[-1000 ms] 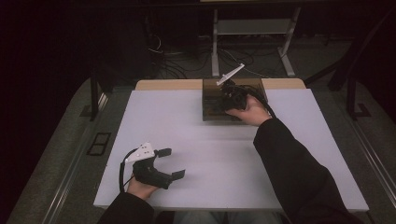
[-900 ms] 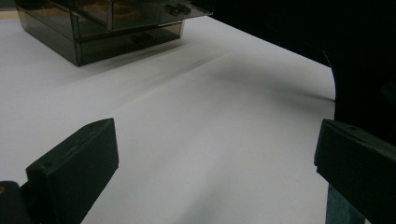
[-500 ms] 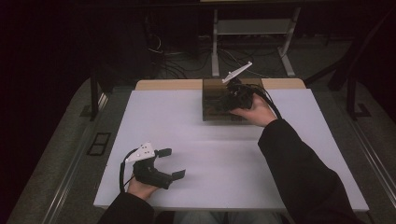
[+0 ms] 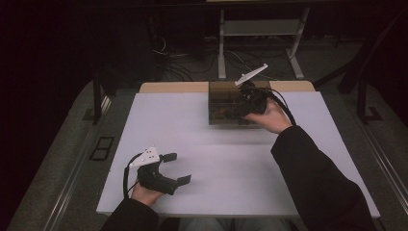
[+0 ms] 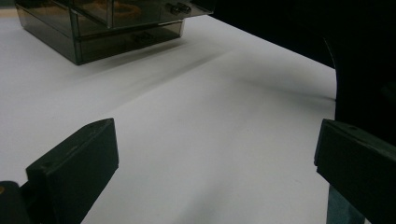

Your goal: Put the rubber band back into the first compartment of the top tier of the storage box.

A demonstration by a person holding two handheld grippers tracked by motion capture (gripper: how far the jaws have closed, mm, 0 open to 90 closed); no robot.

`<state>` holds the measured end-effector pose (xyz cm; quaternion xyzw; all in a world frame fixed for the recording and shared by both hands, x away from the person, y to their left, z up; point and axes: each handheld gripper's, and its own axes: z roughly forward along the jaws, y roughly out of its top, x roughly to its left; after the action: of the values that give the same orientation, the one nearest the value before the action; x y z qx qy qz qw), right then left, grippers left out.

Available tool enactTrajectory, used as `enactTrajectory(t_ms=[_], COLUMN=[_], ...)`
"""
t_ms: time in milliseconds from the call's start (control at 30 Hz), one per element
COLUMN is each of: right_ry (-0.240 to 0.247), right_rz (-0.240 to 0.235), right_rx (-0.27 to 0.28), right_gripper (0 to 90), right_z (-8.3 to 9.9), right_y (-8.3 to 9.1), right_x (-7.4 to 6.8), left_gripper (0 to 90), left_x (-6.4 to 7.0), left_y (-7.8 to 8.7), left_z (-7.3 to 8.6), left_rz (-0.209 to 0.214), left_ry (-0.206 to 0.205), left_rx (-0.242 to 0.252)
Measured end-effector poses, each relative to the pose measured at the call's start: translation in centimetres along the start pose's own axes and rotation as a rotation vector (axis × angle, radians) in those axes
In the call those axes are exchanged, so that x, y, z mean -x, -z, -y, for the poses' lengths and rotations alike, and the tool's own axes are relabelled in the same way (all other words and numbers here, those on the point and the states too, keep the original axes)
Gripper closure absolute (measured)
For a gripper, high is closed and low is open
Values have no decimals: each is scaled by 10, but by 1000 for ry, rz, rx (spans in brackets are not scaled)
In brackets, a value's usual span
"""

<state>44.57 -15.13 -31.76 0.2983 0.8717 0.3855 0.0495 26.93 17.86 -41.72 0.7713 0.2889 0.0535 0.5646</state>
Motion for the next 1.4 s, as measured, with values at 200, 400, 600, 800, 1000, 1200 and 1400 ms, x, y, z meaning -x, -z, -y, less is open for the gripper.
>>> enactTrajectory(t_ms=[200,400,600,800,1000,1200,1400], right_ry=[-8,-13,-9,-12,-8,-4,-3], right_rz=[5,9,30,44,52,53,55], right_rx=[23,38,40,48,51,56,63], right_gripper=[3,3,4,4,4,4,4], right_z=[7,17,30,40,50,61,72], right_y=[11,19,29,41,48,54,59], right_x=[1,-1,-5,-10,-16,-23,-27], left_gripper=[0,0,0,0,0,0,0], left_x=[0,0,0,0,1,1,1], left_y=[0,0,-1,-1,-2,-2,-2], left_z=[0,0,0,0,0,0,0], left_rz=[0,-1,2,4,3,4,4], left_ry=[1,5,4,3,2,3,3], left_rx=[0,1,0,2,2,0,2])
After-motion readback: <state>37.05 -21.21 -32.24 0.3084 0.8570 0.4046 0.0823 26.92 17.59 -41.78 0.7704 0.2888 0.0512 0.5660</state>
